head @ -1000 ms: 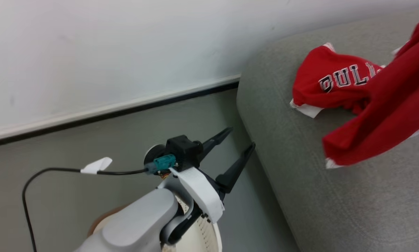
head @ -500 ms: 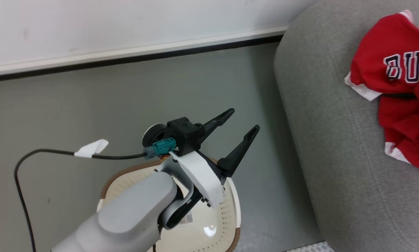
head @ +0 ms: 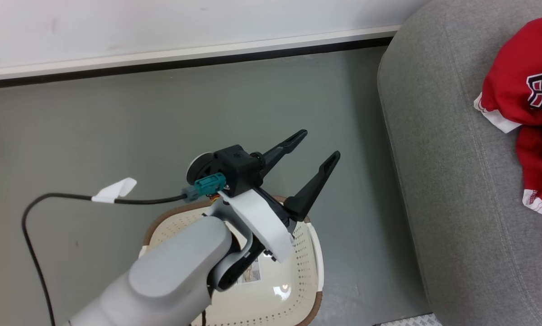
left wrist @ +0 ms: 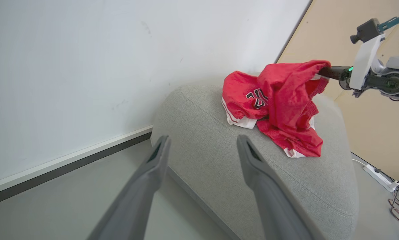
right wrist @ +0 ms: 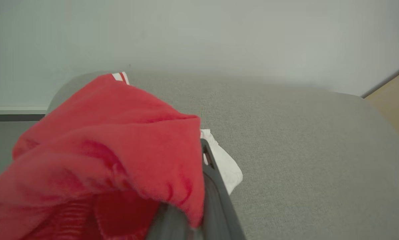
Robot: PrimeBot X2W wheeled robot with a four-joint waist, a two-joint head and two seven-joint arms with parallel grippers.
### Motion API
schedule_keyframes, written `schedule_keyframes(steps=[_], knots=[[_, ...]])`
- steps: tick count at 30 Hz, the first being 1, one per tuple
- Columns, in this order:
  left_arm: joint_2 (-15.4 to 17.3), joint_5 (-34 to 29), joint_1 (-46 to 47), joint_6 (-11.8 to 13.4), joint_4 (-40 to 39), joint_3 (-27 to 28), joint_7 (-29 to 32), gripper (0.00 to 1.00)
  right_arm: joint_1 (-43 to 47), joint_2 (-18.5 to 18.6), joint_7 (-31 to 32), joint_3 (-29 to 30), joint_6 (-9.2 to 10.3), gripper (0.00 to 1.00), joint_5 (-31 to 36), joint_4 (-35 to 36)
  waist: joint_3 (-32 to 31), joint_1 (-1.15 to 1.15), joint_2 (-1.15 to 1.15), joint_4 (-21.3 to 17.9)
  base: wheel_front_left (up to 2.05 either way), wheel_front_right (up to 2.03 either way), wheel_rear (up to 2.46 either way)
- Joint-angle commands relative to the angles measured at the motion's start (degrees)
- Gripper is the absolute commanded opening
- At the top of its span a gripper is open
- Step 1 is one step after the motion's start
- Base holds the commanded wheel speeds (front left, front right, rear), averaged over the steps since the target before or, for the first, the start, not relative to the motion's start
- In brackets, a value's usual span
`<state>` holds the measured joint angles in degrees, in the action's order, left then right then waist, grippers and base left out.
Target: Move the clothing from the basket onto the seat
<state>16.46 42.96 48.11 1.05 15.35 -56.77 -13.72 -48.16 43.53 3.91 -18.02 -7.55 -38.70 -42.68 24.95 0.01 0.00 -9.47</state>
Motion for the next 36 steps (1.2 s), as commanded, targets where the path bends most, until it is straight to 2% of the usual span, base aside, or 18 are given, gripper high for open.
schedule_keyframes(steps=[1, 5, 9, 10, 12, 13, 20, 28, 36], knots=[[0.1, -0.1, 0.4, -0.1, 0.1, 0.2, -0.4, 1.0, -0.5, 0.5, 1.1, -0.6, 0.14, 0.0, -0.9, -1.3, 0.2, -0.01, 0.0, 0.1, 0.0, 0.0, 0.0], [-0.2, -0.1, 0.6, -0.4, 0.3, 0.3, -0.5, 1.0, -1.1, 0.6, 4.3, -2.3, 0.13, 0.3, -2.2, -4.5, 0.6, -0.01, 0.0, 0.6, 0.0, 0.0, 0.0], [-0.4, -0.2, 0.7, -0.5, 0.6, 0.4, -0.7, 1.0, -1.3, 0.8, 6.3, -3.3, 0.13, 0.47, -3.6, -7.0, 1.0, -0.01, 0.0, 1.3, 0.0, 0.0, 0.0], [-0.5, -0.2, 0.6, -0.5, 0.6, 0.5, -0.8, 1.0, -1.5, 0.8, 6.4, -3.3, 0.13, 0.61, -3.9, -7.7, 1.0, -0.01, 0.0, 1.4, 0.0, 0.0, 0.0], [-0.6, -0.2, 0.2, -0.6, 0.9, 0.6, -0.9, 1.0, -1.8, 0.5, 6.8, -3.6, 0.13, 0.94, -4.3, -8.8, 0.8, -0.01, 0.0, 1.6, 0.0, 0.0, 0.0], [-0.7, -0.1, 0.0, -0.7, 1.0, 0.7, -0.9, 1.0, -2.0, 0.4, 7.0, -3.9, 0.13, 1.0, -4.4, -9.1, 0.5, -0.01, 0.0, 1.6, 0.0, 0.0, 0.0], [-1.5, 0.4, -1.8, -1.1, 2.1, 1.2, -1.2, 1.0, -2.3, -0.1, 12.6, -6.2, 0.13, 1.0, -4.9, -12.2, -2.9, -0.01, 0.0, 1.1, 0.0, 0.0, 0.0], [-2.0, 1.1, -5.1, -1.3, 3.2, 2.2, -1.4, 1.0, -0.9, 0.1, 18.0, -9.2, 0.14, 1.0, -6.1, -11.4, -9.5, -0.01, 0.0, -0.4, 0.0, 0.0, 0.0], [-1.7, 2.0, -8.6, -0.9, 3.4, 3.6, -1.4, 1.0, 2.1, 1.1, 26.1, -10.1, 0.13, 1.0, -10.7, -10.4, -14.6, -0.01, 0.0, -1.5, 0.0, 0.0, 0.0]])
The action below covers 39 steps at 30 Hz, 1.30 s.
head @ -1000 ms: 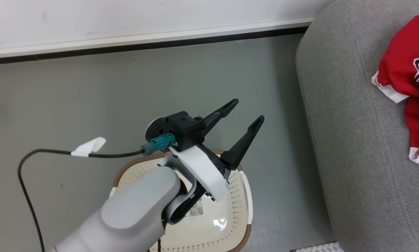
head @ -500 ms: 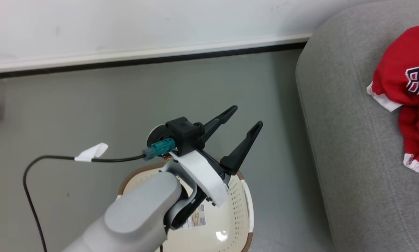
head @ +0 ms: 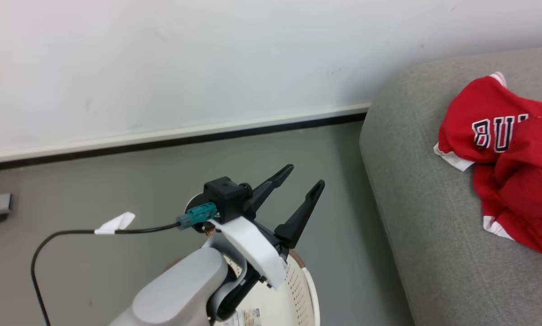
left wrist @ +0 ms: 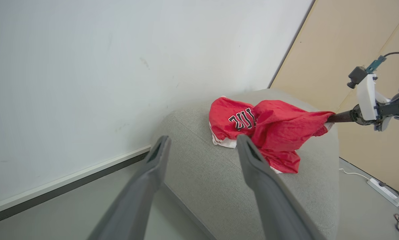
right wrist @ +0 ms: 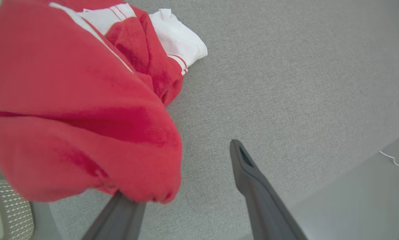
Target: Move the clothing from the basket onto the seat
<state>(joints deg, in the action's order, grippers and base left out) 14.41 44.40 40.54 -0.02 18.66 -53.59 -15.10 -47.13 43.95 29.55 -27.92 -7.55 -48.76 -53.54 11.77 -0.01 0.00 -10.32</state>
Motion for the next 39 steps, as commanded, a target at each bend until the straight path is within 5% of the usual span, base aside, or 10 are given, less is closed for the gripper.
schedule_keyframes(steps=[1, 19, 27, 32, 39], knots=[[0.5, 0.6, -1.4, 0.3, 0.0, 0.6, 0.0, 1.0, 1.4, 0.8, 1.0, -0.3, 0.13, 1.0, -0.9, 1.0, -1.8, 0.01, 0.0, -0.9, 0.0, 0.0, 0.0], [1.9, 0.4, -3.3, 1.2, -1.9, 1.7, 0.0, 1.0, 10.2, -0.4, 13.6, -2.1, 0.13, 1.0, -8.2, 5.1, -1.1, 0.01, 0.0, -1.6, 0.0, 0.0, 0.0], [2.0, 0.9, -3.9, 1.4, -1.9, 2.0, 0.0, 1.0, 9.5, 3.5, 10.7, 1.5, 0.13, 1.0, -10.8, 10.3, -2.2, 0.01, 0.0, -1.6, 0.0, 0.0, 0.0], [2.1, 0.9, -4.5, 1.6, -2.1, 2.4, 0.0, 1.0, 8.1, 6.0, 3.7, 4.9, 0.13, 1.0, -10.9, 16.1, -2.6, 0.01, 0.0, -2.0, 0.0, 0.0, 0.0], [1.5, 0.9, -5.0, 1.4, -2.0, 2.7, 0.0, 1.0, 8.6, 7.4, 5.3, 6.6, 0.14, 1.0, -13.0, 21.1, -3.5, 0.01, 0.0, -2.1, 0.0, 0.0, 0.0]])
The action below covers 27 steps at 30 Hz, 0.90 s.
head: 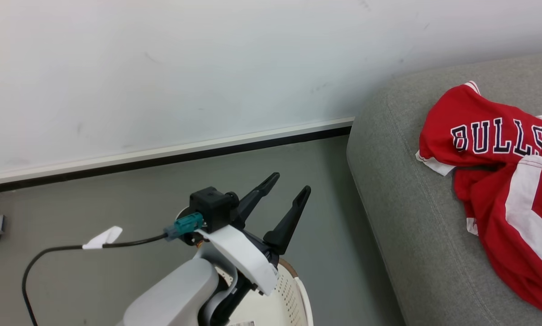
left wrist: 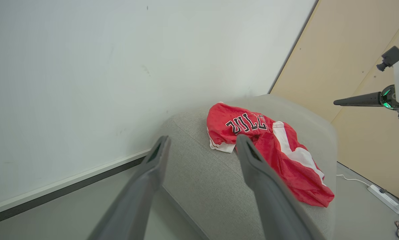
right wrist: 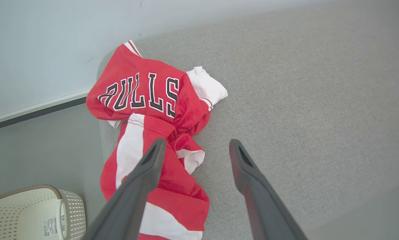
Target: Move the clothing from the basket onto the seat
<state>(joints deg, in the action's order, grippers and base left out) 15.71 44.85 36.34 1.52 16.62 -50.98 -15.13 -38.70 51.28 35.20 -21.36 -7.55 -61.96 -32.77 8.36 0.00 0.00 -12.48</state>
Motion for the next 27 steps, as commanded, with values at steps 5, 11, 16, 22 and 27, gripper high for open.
schedule_keyframes(steps=[5, 11, 16, 22, 27], knots=[[0.0, 0.3, -1.7, 0.0, 0.1, 1.1, 0.0, 1.0, 0.8, -0.7, -3.3, 0.5, 0.14, 1.0, 2.0, 6.1, -1.7, 0.0, 0.0, 0.5, 0.0, 0.0, 0.0], [0.5, -0.4, -3.5, 0.4, -0.6, 3.4, 0.0, 1.0, 1.9, -3.3, -8.2, 1.3, 0.14, 1.0, 5.2, 14.8, -3.9, 0.0, 0.0, 1.6, 0.0, 0.0, 0.0], [1.1, -0.7, -5.0, 1.0, -1.3, 5.7, 0.0, 1.0, 2.8, -5.7, -13.6, 2.0, 0.14, 1.0, 8.8, 21.8, -5.4, 0.0, 0.0, 3.2, 0.0, 0.0, 0.0], [2.6, -0.8, -7.5, 2.1, -2.6, 10.1, 0.0, 1.0, 4.2, -9.6, -19.7, 1.8, 0.14, 1.0, 14.2, 26.4, -6.9, 0.0, 0.0, 5.8, 0.0, 0.0, 0.0], [4.6, -2.2, -9.9, 4.0, -3.7, 14.7, 0.0, 1.0, 6.3, -13.5, -23.5, 1.6, 0.14, 1.0, 18.7, 27.3, -7.9, 0.0, 0.0, 8.3, 0.0, 0.0, 0.0]])
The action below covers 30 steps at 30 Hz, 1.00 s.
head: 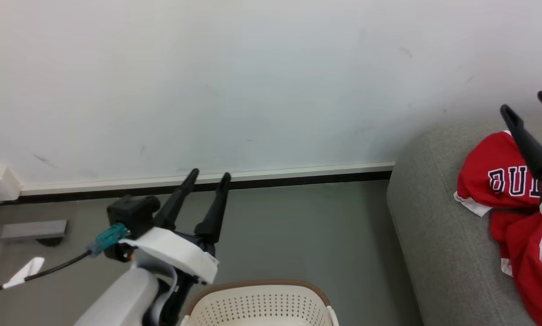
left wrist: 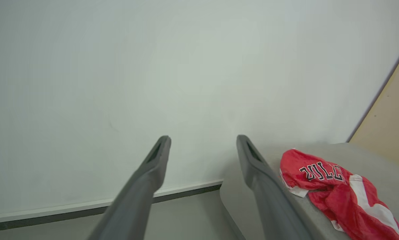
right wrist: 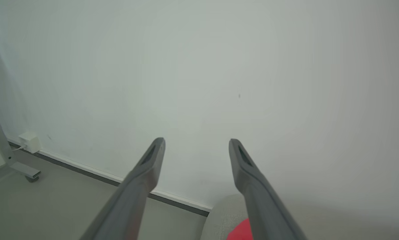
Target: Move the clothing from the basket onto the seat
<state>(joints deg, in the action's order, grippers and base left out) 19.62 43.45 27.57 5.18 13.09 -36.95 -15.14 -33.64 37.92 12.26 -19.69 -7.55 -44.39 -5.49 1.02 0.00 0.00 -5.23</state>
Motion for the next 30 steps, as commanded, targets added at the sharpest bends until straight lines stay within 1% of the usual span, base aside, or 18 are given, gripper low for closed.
schedule_keyframes(steps=[1, 6, 10, 13, 16, 20, 24, 26, 30], knots=[[0.9, -1.0, -1.7, 0.7, -0.4, 1.8, 0.0, 1.0, 1.8, -0.8, -1.1, -0.2, 0.14, 1.0, 2.0, -0.1, -0.8, 0.0, 0.0, 1.6, 0.0, 0.0, 0.0], [1.9, -2.9, -5.2, 2.0, -1.0, 5.9, 0.0, 1.0, 5.9, -5.0, -6.0, 0.7, 0.14, 1.0, 5.5, -1.4, -1.6, 0.0, 0.0, 4.5, 0.0, 0.0, 0.0], [2.0, -4.4, -8.4, 3.0, -1.5, 9.6, 0.0, 1.0, 10.4, -8.8, -10.7, 2.3, 0.14, 1.0, 7.4, -3.2, -2.3, 0.0, 0.0, 6.5, 0.0, 0.0, 0.0], [2.2, -6.0, -11.3, 3.5, -1.8, 12.5, 0.0, 1.0, 13.7, -11.8, -14.2, 3.3, 0.14, 1.0, 8.8, -4.6, -2.7, 0.0, 0.0, 7.5, 0.0, 0.0, 0.0], [1.5, -6.9, -14.3, 3.8, -2.4, 16.0, 0.0, 1.0, 16.4, -14.1, -17.4, 4.3, 0.14, 1.0, 11.0, -5.7, -3.1, 0.0, 0.0, 8.0, 0.0, 0.0, 0.0], [-0.2, -6.5, -18.4, 2.5, -2.7, 20.5, 0.0, 1.0, 20.3, -16.8, -22.2, 6.0, 0.14, 1.0, 13.7, -7.3, -3.8, 0.0, 0.0, 8.3, 0.0, 0.0, 0.0], [-1.3, -9.4, -21.4, 1.9, -2.8, 24.4, 0.0, 1.0, 23.8, -19.2, -25.3, 6.9, 0.14, 1.0, 15.9, -8.4, -4.2, 0.0, 0.0, 8.2, 0.0, 0.0, 0.0], [-2.3, -10.4, -22.7, 1.6, -3.0, 26.4, 0.0, 1.0, 25.3, -20.2, -26.4, 7.7, 0.14, 1.0, 17.1, -8.7, -4.3, 0.0, 0.0, 8.0, 0.0, 0.0, 0.0], [-4.6, -13.7, -25.5, 0.9, -4.4, 30.7, 0.0, 1.0, 27.2, -23.3, -27.4, 8.9, 0.14, 1.0, 19.4, -9.0, -4.5, 0.0, 0.0, 7.2, 0.0, 0.0, 0.0]])
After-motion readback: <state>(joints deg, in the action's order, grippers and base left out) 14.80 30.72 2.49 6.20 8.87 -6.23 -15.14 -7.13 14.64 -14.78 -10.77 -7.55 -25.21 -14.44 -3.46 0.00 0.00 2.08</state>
